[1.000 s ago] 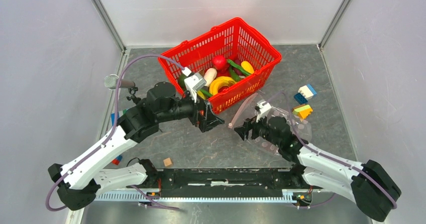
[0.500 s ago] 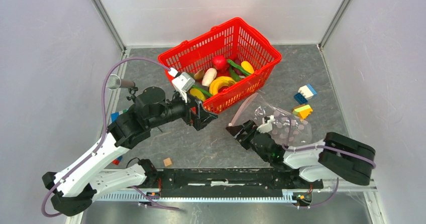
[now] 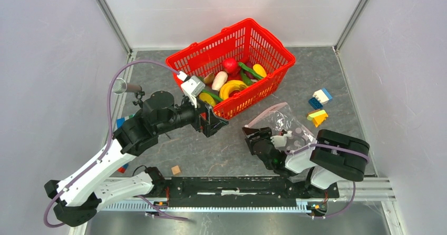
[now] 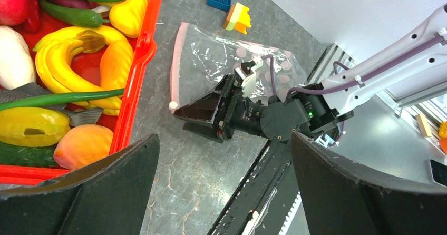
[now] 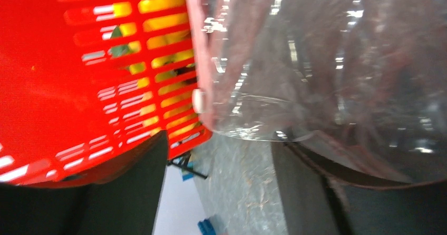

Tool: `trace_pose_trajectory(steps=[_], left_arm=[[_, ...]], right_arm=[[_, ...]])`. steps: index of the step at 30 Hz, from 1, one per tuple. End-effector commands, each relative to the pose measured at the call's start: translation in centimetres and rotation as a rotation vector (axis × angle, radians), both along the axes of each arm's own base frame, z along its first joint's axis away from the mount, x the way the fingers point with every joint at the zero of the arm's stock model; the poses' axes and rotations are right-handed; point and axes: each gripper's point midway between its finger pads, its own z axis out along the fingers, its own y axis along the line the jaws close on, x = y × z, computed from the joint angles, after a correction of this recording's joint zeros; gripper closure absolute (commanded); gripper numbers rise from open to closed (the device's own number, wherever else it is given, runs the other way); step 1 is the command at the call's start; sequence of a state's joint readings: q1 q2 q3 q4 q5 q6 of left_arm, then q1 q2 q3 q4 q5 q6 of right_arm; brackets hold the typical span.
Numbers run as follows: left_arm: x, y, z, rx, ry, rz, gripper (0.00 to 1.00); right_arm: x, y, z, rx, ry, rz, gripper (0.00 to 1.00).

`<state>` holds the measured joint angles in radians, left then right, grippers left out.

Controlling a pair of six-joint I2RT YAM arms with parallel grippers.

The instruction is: Place the food in the zip-top bag and seal the zipper

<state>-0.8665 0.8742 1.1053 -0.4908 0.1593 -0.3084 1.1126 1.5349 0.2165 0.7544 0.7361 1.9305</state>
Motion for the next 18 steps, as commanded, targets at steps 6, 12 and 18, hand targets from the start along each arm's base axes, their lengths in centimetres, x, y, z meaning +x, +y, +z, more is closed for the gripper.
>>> trace_pose_trajectory(steps=[6,12,18], left_arm=[[0.0,0.2,0.8,-0.007,-0.021,0.003,0.0],[0.0,0.2,0.7,-0.004,-0.02,0.002,0.0],[-0.1,0.6,0.5,-0.003,-0.025,0.014,0.0]], right_arm=[[0.8,-4.4,-0.2,-0.204,-0.052,-0.105,0.58],[0.8,-2.7,3.9,-0.591,-0.254,0.195,0.53],[-1.0,-3.1,6.7,-0.937,-0.395,0.518,0.27]])
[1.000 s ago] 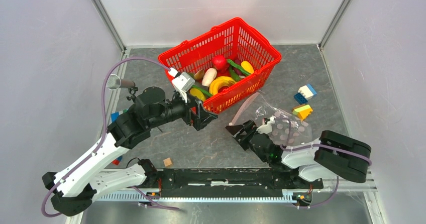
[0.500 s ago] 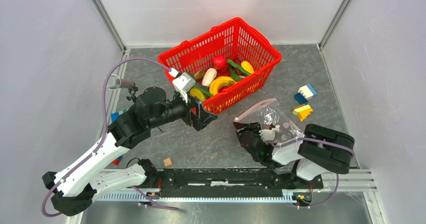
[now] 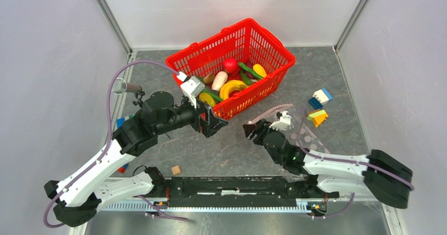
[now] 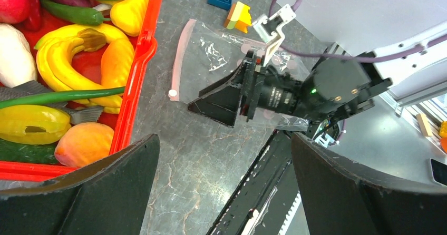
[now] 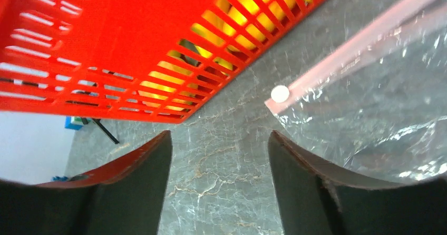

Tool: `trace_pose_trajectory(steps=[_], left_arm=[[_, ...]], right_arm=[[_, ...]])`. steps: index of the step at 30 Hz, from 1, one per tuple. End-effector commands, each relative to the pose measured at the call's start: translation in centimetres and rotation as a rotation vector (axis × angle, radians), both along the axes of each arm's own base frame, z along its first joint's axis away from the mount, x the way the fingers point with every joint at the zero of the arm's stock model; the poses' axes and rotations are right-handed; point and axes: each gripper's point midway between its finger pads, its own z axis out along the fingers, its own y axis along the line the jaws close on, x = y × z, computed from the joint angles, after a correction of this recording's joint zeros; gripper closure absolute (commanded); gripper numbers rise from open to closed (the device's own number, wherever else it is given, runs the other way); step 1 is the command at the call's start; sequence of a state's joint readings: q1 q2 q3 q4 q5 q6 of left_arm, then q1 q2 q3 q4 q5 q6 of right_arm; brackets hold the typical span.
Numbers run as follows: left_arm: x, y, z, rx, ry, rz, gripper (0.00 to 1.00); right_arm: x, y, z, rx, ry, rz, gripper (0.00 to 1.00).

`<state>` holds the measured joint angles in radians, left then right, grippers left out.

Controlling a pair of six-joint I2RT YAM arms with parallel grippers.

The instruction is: Place the food in the zip-top bag and seal the zipper

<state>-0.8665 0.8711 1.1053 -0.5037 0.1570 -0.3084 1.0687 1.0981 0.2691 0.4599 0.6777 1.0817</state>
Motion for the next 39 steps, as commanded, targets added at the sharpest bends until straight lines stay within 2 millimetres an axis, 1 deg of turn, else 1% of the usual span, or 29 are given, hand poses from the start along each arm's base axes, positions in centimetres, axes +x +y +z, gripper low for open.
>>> trace_pose_trajectory(steps=[1,3,4,6,7,8,9,10,12,14,15,18,20,23,26,28,30,33,35,37,39], left_arm=[[0.0,0.4,0.7,-0.014,-0.032,0.012,0.0],[0.0,0.3,0.7,-0.02,-0.032,0.009,0.0],[0.0,0.2,0.7,-0.024,-0.03,0.004,0.0],[-0.1,0.0,0.7,-0.026,-0.025,-0.003,0.0],[-0.1,-0.1,0.6,-0.025,-0.023,-0.007,0.0],[-0.2,0.0,0.6,-0.025,-0.021,-0.007,0.0],[-0.3,0.0,0.7,-0.029,-0.019,-0.008,0.0],[-0.3,0.1,0.7,-0.032,-0.02,-0.005,0.0],[-0.4,0.3,0.7,-0.041,-0.023,0.001,0.0],[-0.4,0.4,0.8,-0.046,-0.023,0.005,0.0],[-0.4,0.4,0.9,-0.046,-0.024,0.005,0.0],[-0.5,0.3,0.9,-0.045,-0.019,0.0,0.0],[-0.5,0.4,0.9,-0.045,-0.02,0.002,0.0],[-0.4,0.5,0.8,-0.043,-0.021,0.008,0.0],[-0.4,0.6,0.6,-0.034,-0.019,0.01,0.0],[-0.4,0.7,0.6,-0.03,-0.02,0.012,0.0],[-0.4,0.8,0.5,-0.027,-0.022,0.016,0.0],[-0.3,0.8,0.4,-0.023,-0.024,0.02,0.0],[-0.4,0.7,0.4,-0.022,-0.02,0.015,0.0],[-0.4,0.7,0.3,-0.021,-0.017,0.015,0.0],[-0.4,0.9,0.2,-0.015,-0.016,0.018,0.0]], right_arm=[[-0.9,-2.3,0.6,-0.427,-0.089,0.177,0.21],[-0.2,-4.8,0.5,-0.522,-0.077,0.118,0.13],[0.3,-5.4,0.6,-0.567,-0.091,0.122,0.08],[1.1,-5.1,1.0,-0.644,-0.144,0.188,0.04],[1.8,-5.8,0.8,-0.7,-0.138,0.169,0.02],[2.5,-7.2,0.6,-0.745,-0.106,0.103,0.02],[3.3,-8.2,0.1,-0.759,-0.071,0.063,0.02],[4.1,-8.7,-0.3,-0.738,-0.054,0.049,0.02],[5.6,-10.0,-1.1,-0.645,-0.019,-0.049,0.02],[6.6,-10.4,-1.3,-0.544,-0.007,-0.115,0.02],[7.1,-10.1,-1.2,-0.499,-0.014,-0.127,0.02],[8.7,-10.1,-1.2,-0.416,0.038,-0.205,0.02],[9.8,-9.9,-1.4,-0.401,0.073,-0.226,0.02],[11.1,-10.0,-2.4,-0.417,0.149,-0.262,0.02],[11.8,-10.3,-3.3,-0.474,0.155,-0.273,0.02],[11.8,-10.9,-4.3,-0.519,0.191,-0.284,0.02],[11.4,-11.1,-5.7,-0.542,0.221,-0.278,0.05],[11.1,-10.7,-7.3,-0.548,0.232,-0.233,0.11],[11.1,-10.6,-8.1,-0.576,0.249,-0.217,0.2],[10.9,-10.8,-8.5,-0.595,0.257,-0.214,0.3],[10.7,-11.0,-8.6,-0.617,0.26,-0.2,0.36]])
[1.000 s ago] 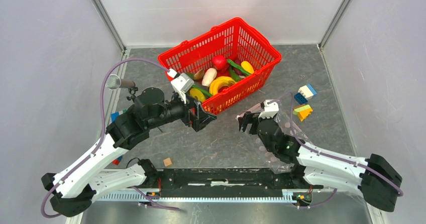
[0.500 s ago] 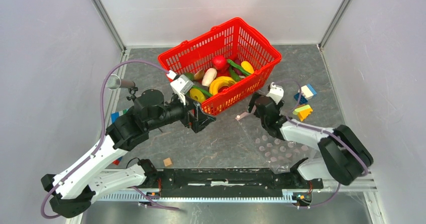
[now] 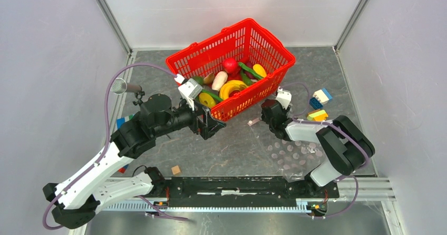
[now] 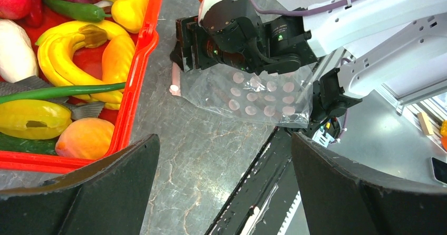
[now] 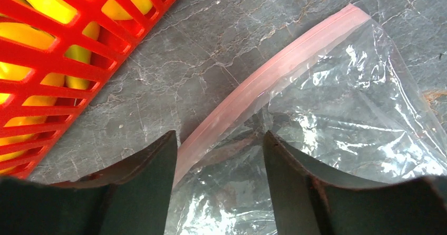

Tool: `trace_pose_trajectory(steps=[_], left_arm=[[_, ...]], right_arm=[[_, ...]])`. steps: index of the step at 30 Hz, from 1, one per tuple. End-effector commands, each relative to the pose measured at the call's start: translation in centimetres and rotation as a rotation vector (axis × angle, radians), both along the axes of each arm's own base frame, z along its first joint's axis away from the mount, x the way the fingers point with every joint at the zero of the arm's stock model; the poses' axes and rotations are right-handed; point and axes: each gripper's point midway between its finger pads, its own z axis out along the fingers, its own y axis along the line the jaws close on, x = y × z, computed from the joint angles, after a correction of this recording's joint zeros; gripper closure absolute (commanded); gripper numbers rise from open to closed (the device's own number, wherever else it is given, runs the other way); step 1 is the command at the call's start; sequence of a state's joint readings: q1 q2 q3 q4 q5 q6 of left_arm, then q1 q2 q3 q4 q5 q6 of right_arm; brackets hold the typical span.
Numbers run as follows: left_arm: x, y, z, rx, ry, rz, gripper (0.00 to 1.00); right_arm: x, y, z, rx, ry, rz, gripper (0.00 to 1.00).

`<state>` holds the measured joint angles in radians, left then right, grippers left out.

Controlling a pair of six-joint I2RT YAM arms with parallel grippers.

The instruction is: Place the food in the zip-top bag and seal the zipper

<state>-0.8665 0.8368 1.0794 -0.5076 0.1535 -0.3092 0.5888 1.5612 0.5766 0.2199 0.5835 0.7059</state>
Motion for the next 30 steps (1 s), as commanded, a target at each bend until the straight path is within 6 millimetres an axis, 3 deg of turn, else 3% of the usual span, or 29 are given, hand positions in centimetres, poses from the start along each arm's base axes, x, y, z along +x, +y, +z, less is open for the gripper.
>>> trace_pose_trajectory(steps=[1,3,8,12,14,19,26,30], left_arm=[[0.0,0.4,0.6,-0.01,-0.015,0.018,0.0],[0.1,0.5,0.5,-0.004,-0.018,0.025,0.0],[0.1,0.4,0.4,-0.003,-0.013,0.018,0.0],[0.0,0.3,0.4,-0.005,-0.011,0.011,0.0],[-0.1,0.2,0.4,-0.007,-0.008,0.006,0.0],[-0.2,-0.1,0.2,-0.01,0.0,-0.008,0.0],[-0.3,-0.3,0.1,-0.02,0.003,-0.017,0.0],[-0.2,0.6,0.3,-0.026,-0.011,0.02,0.0]], right_arm=[[-0.1,-0.1,-0.5,-0.039,0.023,0.038,0.36],[-0.5,0.1,-1.0,-0.061,0.052,0.082,0.42],[-2.3,0.3,-1.9,-0.07,0.069,0.2,0.71],[-3.3,1.8,-1.3,-0.071,0.043,0.387,0.79],[-4.2,3.7,-0.9,-0.039,0.02,0.542,0.83],[-8.4,8.0,-0.3,0.005,-0.007,0.944,0.83],[-16.6,14.2,-1.2,-0.099,0.055,1.436,0.75],[-18.7,16.5,1.4,-0.118,-0.039,1.567,0.7]])
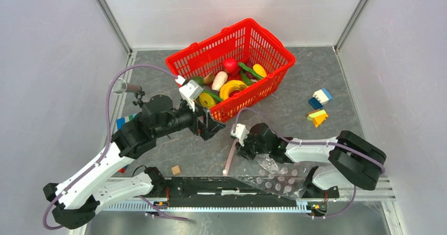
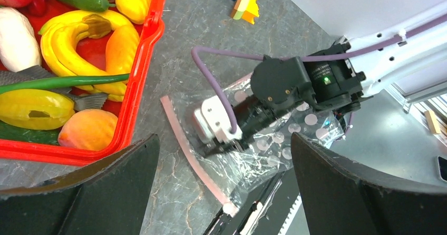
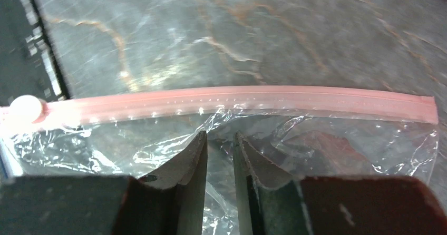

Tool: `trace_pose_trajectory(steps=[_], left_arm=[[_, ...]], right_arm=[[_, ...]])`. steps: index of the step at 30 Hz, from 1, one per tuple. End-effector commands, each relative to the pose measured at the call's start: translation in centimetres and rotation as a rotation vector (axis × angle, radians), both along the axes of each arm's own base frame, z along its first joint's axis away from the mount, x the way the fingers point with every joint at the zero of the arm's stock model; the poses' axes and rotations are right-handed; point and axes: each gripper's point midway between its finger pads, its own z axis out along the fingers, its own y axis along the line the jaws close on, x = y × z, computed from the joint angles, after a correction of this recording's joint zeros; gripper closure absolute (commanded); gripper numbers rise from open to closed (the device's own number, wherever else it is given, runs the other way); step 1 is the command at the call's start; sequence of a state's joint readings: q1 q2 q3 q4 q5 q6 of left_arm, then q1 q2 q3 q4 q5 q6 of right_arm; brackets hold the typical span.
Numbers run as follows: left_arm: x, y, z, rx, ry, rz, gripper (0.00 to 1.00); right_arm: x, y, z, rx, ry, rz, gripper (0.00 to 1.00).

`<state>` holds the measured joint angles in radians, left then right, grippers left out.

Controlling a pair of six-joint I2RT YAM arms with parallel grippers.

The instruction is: Place the food in the zip-top bag and seal the zipper

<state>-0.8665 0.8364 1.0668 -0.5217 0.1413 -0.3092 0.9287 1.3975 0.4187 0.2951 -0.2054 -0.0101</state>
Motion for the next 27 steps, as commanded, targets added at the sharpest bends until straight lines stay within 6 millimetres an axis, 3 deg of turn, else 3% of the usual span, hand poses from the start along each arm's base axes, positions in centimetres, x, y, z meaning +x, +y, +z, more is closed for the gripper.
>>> trace_pose_trajectory(steps=[1,5,7,12,15,20,23,27], left_arm=[[-0.3,0.9,1.3,-0.051,-0.033,0.027,0.0],[-0.3,2.9,1.6,-0.065,-0.056,0.105,0.0],[-0.7,3.8,1.1,-0.067,-0.052,0.126,0.0],[-2.2,4.5,-0.8,-0.058,0.03,0.116,0.0],[-4.2,3.7,-3.9,-0.06,0.17,0.048,0.0],[-7.0,2.5,-7.6,-0.092,0.322,-0.065,0.0],[-7.1,2.7,-10.6,-0.067,0.367,-0.043,0.0],[-7.0,1.4,-13.8,-0.119,0.422,-0.039,0.0]], right_arm=[[-2.4,1.9,3.2,0.03,-0.091,0.199,0.67],[-2.7,3.0,8.6,0.132,-0.145,0.175,0.45],[-3.0,3.2,9.9,0.155,-0.127,0.112,0.31],[-1.6,0.8,8.3,0.156,-0.039,-0.389,0.27],[-2.0,-0.8,7.2,0.299,0.043,-0.621,0.26],[-2.6,-1.7,6.3,0.362,0.074,-0.654,0.26],[-2.7,-1.6,6.6,0.338,0.056,-0.631,0.25],[-2.5,-2.3,6.7,0.338,0.037,-0.646,0.24]])
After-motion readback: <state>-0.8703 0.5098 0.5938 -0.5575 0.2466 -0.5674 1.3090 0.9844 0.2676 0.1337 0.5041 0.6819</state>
